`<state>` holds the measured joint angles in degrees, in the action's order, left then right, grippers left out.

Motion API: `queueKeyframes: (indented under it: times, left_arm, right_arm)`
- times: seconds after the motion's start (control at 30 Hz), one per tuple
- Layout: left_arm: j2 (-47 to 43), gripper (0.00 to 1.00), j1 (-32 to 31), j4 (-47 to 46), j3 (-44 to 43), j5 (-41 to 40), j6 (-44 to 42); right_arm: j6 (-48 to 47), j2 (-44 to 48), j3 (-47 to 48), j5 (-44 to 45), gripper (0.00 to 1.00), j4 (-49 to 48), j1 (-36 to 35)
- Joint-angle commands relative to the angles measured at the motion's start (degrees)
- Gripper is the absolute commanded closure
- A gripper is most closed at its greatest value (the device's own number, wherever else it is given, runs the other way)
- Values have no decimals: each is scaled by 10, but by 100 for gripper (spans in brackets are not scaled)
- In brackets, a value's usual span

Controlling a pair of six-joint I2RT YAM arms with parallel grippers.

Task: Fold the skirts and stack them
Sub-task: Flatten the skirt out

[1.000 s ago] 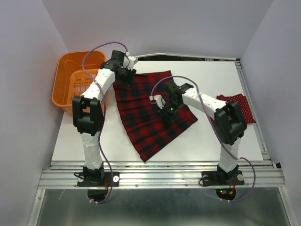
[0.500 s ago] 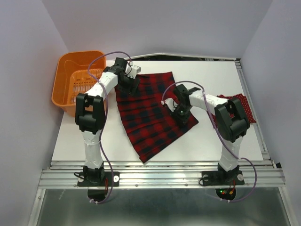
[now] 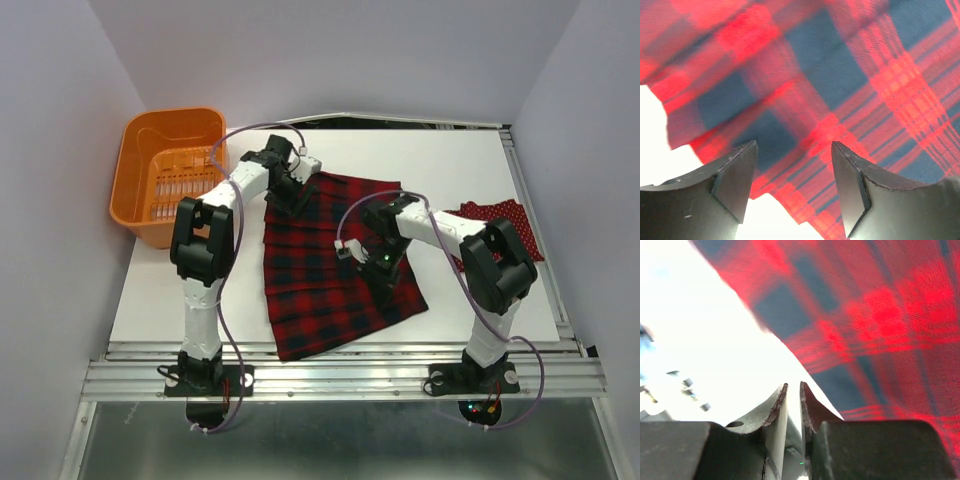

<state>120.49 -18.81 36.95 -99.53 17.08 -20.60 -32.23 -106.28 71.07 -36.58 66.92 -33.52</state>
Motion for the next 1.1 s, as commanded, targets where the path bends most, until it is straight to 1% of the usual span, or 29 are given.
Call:
queueKeyframes:
  times: [0.0,0.03,0.07,0.1,0.17,0.2,0.23,0.27,0.3,0.33,0.43,0.47,0.5,0.53,0.57,0.6,0.63,0.67,0.7,0.77,0.8,0.83,0.87,0.93,1.0,1.03,1.07]
  left_arm:
    - [0,33,-36,15,56,4,-43]
    - [-5,33,-36,15,71,11,-48]
    - [-10,35,-38,11,87,22,-53]
    - [-17,36,-39,7,122,26,-57]
    - [-39,41,-40,-4,158,33,-59]
    - [-55,42,-40,-6,192,37,-63]
    - [-63,44,-40,-7,208,44,-67]
    - [-71,45,-40,-9,224,46,-71]
    - [-87,45,-42,-9,251,47,-82]
    - [-93,45,-45,-10,261,48,-89]
    - [-110,45,-52,-11,280,45,-109]
    - [-112,45,-53,-9,277,50,-112]
    - [-115,44,-53,-8,263,52,-115]
    - [-122,41,-53,-7,254,55,-119]
    - [-127,39,-52,-6,240,58,-123]
    - [-134,36,-51,-8,228,60,-126]
    - [-150,33,-50,-13,198,61,-127]
    - [-158,27,-43,-20,182,64,-127]
    - [-172,24,-38,-37,149,67,-125]
    - [-182,2,-13,-63,119,79,-112]
    - [-184,2,-4,-95,94,82,-108]
    - [-184,1,3,-113,82,81,-102]
    - [-181,2,17,-153,72,74,-86]
    - [-156,2,25,-176,30,55,-76]
    - [-121,2,37,-166,-19,38,-67]
    - [-78,2,41,-153,-80,38,-66]
    - [-52,2,47,-117,-115,51,-69]
  right_arm:
    - [-10,34,127,-141,78,115,2]
    - [-1,35,149,-148,78,117,2]
    - [6,39,185,-148,78,118,7]
    - [12,40,202,-142,78,116,7]
    - [30,40,225,-85,78,95,27]
    - [33,40,232,-60,79,66,35]
    - [36,39,235,-35,79,53,47]
    - [37,37,239,1,79,37,62]
    - [43,34,242,13,79,6,95]
    - [44,22,262,36,77,-7,111]
    - [52,-10,310,66,75,-49,157]
    - [53,-36,344,94,69,-63,163]
    - [53,-51,361,102,66,-73,169]
    - [56,-80,400,114,56,-89,174]
    - [59,-96,420,119,50,-97,182]
    - [64,-112,440,122,45,-103,187]
    - [77,-128,462,125,42,-113,188]
    - [88,-159,484,128,36,-118,200]
    - [109,-174,520,128,32,-128,200]
    - [128,-202,552,113,27,-135,213]
    - [137,-224,573,107,24,-137,219]
    - [147,-232,578,107,15,-150,219]
    - [149,-238,580,106,12,-156,219]
    - [146,-250,572,103,11,-180,219]
    - [140,-255,560,100,9,-199,219]
    - [127,-262,557,100,9,-212,224]
    - [122,-267,558,100,8,-215,224]
